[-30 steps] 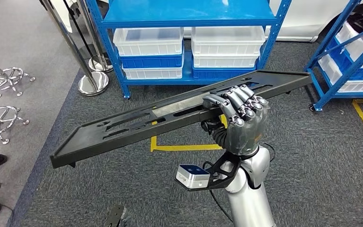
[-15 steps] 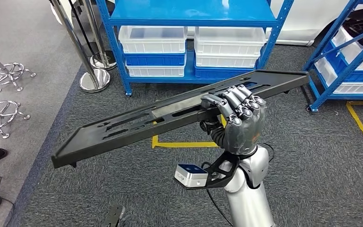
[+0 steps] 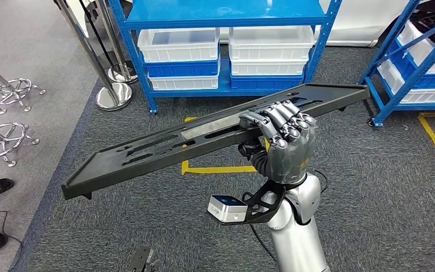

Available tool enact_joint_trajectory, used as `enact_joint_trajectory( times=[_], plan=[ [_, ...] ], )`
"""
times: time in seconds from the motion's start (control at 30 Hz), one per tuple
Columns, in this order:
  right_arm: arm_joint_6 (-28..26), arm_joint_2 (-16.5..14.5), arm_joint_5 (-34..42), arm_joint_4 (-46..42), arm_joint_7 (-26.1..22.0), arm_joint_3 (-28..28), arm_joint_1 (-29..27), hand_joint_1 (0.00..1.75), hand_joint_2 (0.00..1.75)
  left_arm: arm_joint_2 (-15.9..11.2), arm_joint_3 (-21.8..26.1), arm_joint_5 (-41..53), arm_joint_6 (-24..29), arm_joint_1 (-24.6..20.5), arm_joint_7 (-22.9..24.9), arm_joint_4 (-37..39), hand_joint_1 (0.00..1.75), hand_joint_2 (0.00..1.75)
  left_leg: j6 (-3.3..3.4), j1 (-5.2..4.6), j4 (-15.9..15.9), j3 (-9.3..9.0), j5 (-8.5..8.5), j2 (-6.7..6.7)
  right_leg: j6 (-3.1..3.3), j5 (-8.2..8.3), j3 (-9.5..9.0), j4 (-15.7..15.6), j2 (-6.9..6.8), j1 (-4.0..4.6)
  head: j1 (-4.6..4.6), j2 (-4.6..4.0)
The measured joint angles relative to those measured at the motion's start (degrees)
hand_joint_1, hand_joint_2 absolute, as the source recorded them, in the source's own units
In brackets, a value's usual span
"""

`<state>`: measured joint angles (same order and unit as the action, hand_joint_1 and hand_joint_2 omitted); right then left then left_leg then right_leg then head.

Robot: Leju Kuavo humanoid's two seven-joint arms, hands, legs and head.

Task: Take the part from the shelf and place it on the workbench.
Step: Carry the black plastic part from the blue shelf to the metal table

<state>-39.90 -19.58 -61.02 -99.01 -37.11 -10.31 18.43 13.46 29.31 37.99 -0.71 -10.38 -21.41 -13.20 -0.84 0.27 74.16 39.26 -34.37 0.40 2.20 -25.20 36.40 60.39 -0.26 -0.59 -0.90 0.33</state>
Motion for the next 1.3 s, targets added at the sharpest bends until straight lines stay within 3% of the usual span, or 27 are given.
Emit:
enact_joint_trajectory(
  times=[0.03,0.1,0.17,0.3,0.37,0.43,0.47,0.5,0.53,0.57,0.63,0.67,0.7,0.8,0.87,0.93,1.0,1.03,1.07,1.13,1.2,1.23,1.3],
  plan=[
    [0.0,0.0,0.0,0.1,0.0,0.0,0.0,1.71,1.75,0.0,0.0,0.0,0.0,0.0,0.0,0.0,0.0,1.75,0.03,0.05,-1.3,-0.92,1.08,0.0,-0.07,0.22,0.23,0.0,0.02,0.0,-0.01,0.0],
    [0.0,0.0,0.0,0.1,0.0,0.0,0.1,1.71,1.75,0.0,0.0,0.0,0.1,-0.1,0.0,0.0,0.0,1.75,0.38,0.05,-8.8,-5.24,4.38,-0.06,-0.36,0.65,0.5,0.0,0.08,-0.01,0.0,0.0],
    [0.0,0.0,0.0,0.2,0.2,-0.2,0.3,1.71,1.75,0.0,0.0,0.0,0.1,-0.4,0.0,0.0,0.0,1.75,0.9,-0.23,-14.9,-8.39,6.13,-0.14,-0.93,1.1,0.65,0.0,0.1,0.04,0.01,0.0],
    [0.0,-0.1,-0.1,0.4,0.7,-0.5,0.7,1.71,1.75,0.1,0.0,0.0,0.1,-0.6,0.3,0.0,0.0,1.75,2.32,-0.55,-16.6,-8.5,7.51,-0.09,-2.36,1.61,0.93,-0.1,0.07,-0.15,0.01,0.0],
    [0.0,-0.1,-0.2,0.5,0.9,-0.5,0.9,1.71,1.75,0.1,0.0,0.0,0.1,-0.8,0.3,0.0,0.0,1.75,3.15,-0.36,-17.4,-8.01,8.78,0.1,-2.69,-1.31,2.11,2.6,0.13,-0.15,0.03,0.0],
    [0.0,-0.1,-0.3,0.6,1.0,-0.5,1.0,1.71,1.75,0.2,0.0,0.0,0.1,-0.9,0.4,0.0,0.0,1.75,3.58,-0.49,-17.4,-6.84,9.69,0.24,-2.9,-6.34,4.34,9.2,0.18,-0.15,0.04,0.0],
    [0.0,-0.1,-0.3,0.7,1.0,-0.5,1.1,1.71,1.75,0.2,0.0,0.0,0.1,-0.9,0.4,0.0,0.0,1.75,3.63,-0.56,-17.3,-6.13,10.11,0.27,-3.02,-8.07,5.14,12.4,0.19,-0.15,0.03,0.0],
    [0.0,0.0,-0.4,0.8,1.1,-0.5,1.1,1.71,1.75,0.2,0.0,0.0,0.1,-0.9,0.4,0.0,0.0,1.75,3.63,-0.6,-17.1,-5.41,10.49,0.29,-3.13,-8.78,5.21,14.2,0.19,-0.16,0.04,0.0],
    [0.0,0.0,-0.5,0.9,1.1,-0.5,1.1,1.71,1.75,0.2,0.0,0.0,0.1,-0.9,0.4,0.0,0.0,1.75,3.56,-0.61,-16.9,-4.69,10.83,0.3,-3.19,-8.44,4.27,14.0,0.17,-0.19,0.04,0.0],
    [0.0,0.0,-0.6,0.9,1.1,-0.5,1.1,1.71,1.75,0.2,0.0,0.0,0.1,-0.9,0.4,0.0,0.0,1.75,3.44,-0.6,-16.6,-4.01,11.11,0.28,-3.2,-7.33,2.26,11.7,0.15,-0.22,0.03,0.0],
    [0.0,-0.1,-0.7,1.0,1.1,-0.5,1.4,1.71,1.75,0.2,0.0,0.0,0.1,-0.9,0.4,0.0,0.0,1.75,3.13,-0.63,-15.7,-2.81,11.48,0.25,-2.98,-5.53,-2.76,4.5,0.07,-0.22,0.02,0.0],
    [0.0,-0.1,-0.7,1.0,1.1,-0.5,1.5,1.71,1.75,0.2,0.0,0.0,0.0,-0.9,0.4,0.0,0.0,1.75,2.87,-0.68,-15.3,-2.38,11.66,0.24,-2.76,-5.0,-4.3,2.0,0.1,-0.11,0.02,0.0],
    [0.0,-0.1,-0.7,1.0,1.1,-0.5,1.7,1.71,1.75,0.2,0.0,0.0,0.0,-1.0,0.4,0.0,0.0,1.75,2.57,-0.74,-15.0,-2.07,11.87,0.23,-2.51,-4.92,-4.99,0.6,0.14,-0.02,0.01,0.0],
    [0.0,-0.2,-0.9,1.1,1.2,-0.5,1.9,1.71,1.75,0.2,0.1,0.0,-0.1,-1.1,0.4,0.0,0.0,1.75,1.5,-0.68,-14.7,-1.57,12.49,0.18,-1.42,-4.06,-4.34,0.0,0.24,0.1,0.02,0.0],
    [0.0,-0.3,-1.0,1.3,1.2,-0.5,2.2,1.71,1.75,0.2,0.1,0.0,-0.1,-1.1,0.4,0.0,0.0,1.75,0.8,-0.46,-12.5,-0.42,10.03,0.05,-0.57,-3.0,-3.49,-0.2,0.17,-0.04,0.01,0.0],
    [0.0,-0.5,-1.0,1.4,1.2,-0.5,2.5,1.71,1.75,0.2,0.1,0.0,-0.2,-1.1,0.5,0.0,0.0,1.75,0.17,-0.2,-6.3,1.68,4.86,-0.04,-0.16,-1.87,-2.16,-0.2,0.14,-0.07,-0.02,0.0],
    [0.0,-0.5,-1.0,1.6,1.2,-0.5,2.5,1.71,1.75,0.2,0.1,0.0,-0.2,-1.1,0.5,0.0,0.0,1.75,-0.18,-0.03,-0.3,2.85,1.73,-0.03,-0.12,-0.73,-0.61,-0.2,0.12,-0.02,-0.01,0.0],
    [0.0,-0.5,-1.0,1.7,1.2,-0.5,2.5,1.71,1.75,0.2,0.1,0.0,-0.2,-1.1,0.5,0.0,0.0,1.75,-0.21,-0.01,0.6,2.3,1.82,-0.04,-0.15,-0.17,0.17,-0.2,0.11,-0.01,-0.01,0.0],
    [0.0,-0.5,-1.0,1.8,1.2,-0.5,2.5,1.71,1.75,0.2,0.1,0.0,-0.2,-1.1,0.5,0.0,0.0,1.75,-0.13,-0.01,-0.6,0.71,2.84,-0.04,-0.21,0.39,0.92,-0.1,0.12,-0.01,-0.01,0.0],
    [0.0,-0.6,-1.1,1.8,1.2,-0.5,2.6,1.71,1.75,0.2,0.1,0.0,-0.1,-1.2,0.5,0.0,0.0,1.75,0.3,-0.07,-7.8,-4.94,4.81,-0.1,-0.46,1.45,2.09,-0.1,0.19,-0.01,-0.02,0.0],
    [0.0,-0.6,-1.1,1.9,1.2,-0.5,2.7,1.71,1.75,0.2,0.1,0.0,-0.1,-1.5,0.5,0.0,0.0,1.75,0.97,-0.41,-14.6,-9.52,5.0,-0.19,-1.03,2.41,2.59,-0.2,0.21,-0.02,-0.01,0.0],
    [0.0,-0.6,-1.1,1.9,1.1,-0.5,2.9,1.71,1.75,0.2,0.0,0.0,-0.1,-1.6,0.4,0.0,0.0,1.75,1.33,-0.61,-16.2,-10.34,4.72,-0.22,-1.41,2.87,2.63,-0.3,0.18,-0.05,0.0,0.0],
    [0.0,-0.6,-1.0,2.0,1.0,-0.5,3.1,1.71,1.75,0.2,0.1,-0.1,-0.1,-1.7,0.4,0.0,0.0,1.75,2.22,-0.73,-17.0,-10.1,5.56,-0.2,-2.19,3.74,2.59,-0.8,0.13,-0.06,0.01,0.0]
  ],
)
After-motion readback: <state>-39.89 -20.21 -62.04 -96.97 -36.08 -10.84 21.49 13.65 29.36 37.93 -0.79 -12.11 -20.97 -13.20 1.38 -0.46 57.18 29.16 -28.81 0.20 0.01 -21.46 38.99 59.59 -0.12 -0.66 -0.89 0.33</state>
